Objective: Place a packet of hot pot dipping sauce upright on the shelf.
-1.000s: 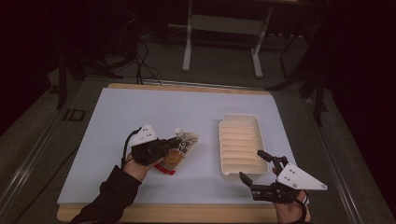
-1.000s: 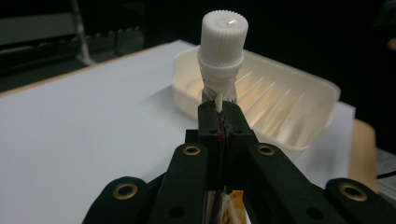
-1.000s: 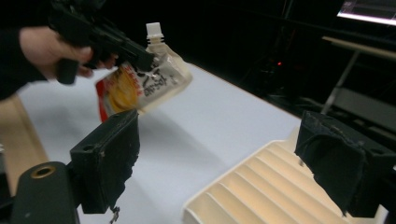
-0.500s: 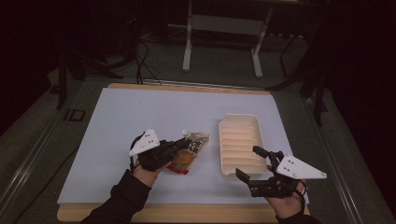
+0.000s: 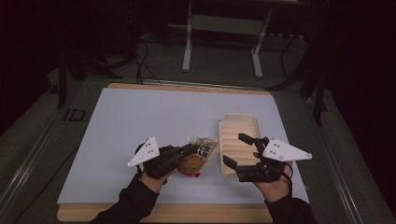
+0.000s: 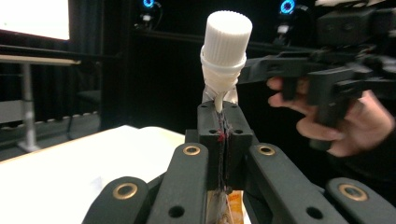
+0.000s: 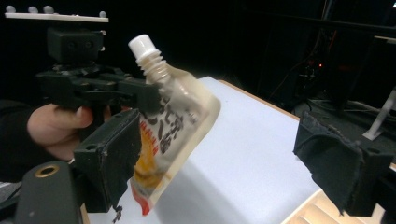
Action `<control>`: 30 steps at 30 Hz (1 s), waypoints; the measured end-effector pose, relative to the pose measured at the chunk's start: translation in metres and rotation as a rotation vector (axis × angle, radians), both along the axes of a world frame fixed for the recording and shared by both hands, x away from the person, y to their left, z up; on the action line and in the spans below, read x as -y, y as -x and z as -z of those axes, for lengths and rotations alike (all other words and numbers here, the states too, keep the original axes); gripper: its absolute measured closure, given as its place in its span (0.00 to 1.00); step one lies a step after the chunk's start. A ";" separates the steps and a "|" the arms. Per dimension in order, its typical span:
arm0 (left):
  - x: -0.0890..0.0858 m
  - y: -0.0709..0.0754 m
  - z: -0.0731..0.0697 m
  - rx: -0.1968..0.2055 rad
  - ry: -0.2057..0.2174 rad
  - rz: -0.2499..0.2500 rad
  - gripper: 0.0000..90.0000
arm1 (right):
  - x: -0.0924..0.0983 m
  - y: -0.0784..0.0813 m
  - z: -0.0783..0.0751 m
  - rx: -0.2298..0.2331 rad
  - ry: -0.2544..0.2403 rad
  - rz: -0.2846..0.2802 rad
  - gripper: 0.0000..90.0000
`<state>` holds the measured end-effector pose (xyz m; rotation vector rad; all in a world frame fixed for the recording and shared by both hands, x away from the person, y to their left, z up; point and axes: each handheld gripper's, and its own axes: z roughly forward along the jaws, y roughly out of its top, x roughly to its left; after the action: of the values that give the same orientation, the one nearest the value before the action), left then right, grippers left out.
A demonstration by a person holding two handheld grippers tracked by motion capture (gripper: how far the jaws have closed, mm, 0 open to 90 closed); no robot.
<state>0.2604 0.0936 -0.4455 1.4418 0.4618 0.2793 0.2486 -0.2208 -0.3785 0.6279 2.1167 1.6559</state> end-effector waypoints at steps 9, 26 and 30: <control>0.008 0.006 0.000 0.034 0.030 0.032 0.98 | -0.008 -0.011 0.005 -0.045 -0.023 -0.022 0.25; 0.018 0.007 -0.002 0.023 0.034 0.077 0.97 | -0.017 -0.003 -0.003 -0.062 0.054 -0.157 0.98; 0.018 0.007 -0.006 0.031 0.017 0.083 0.95 | -0.015 -0.003 -0.008 -0.059 0.049 -0.166 0.98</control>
<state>0.2537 0.0756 -0.4393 1.4343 0.3773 0.2302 0.2515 -0.2055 -0.3704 0.5038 2.2992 1.6832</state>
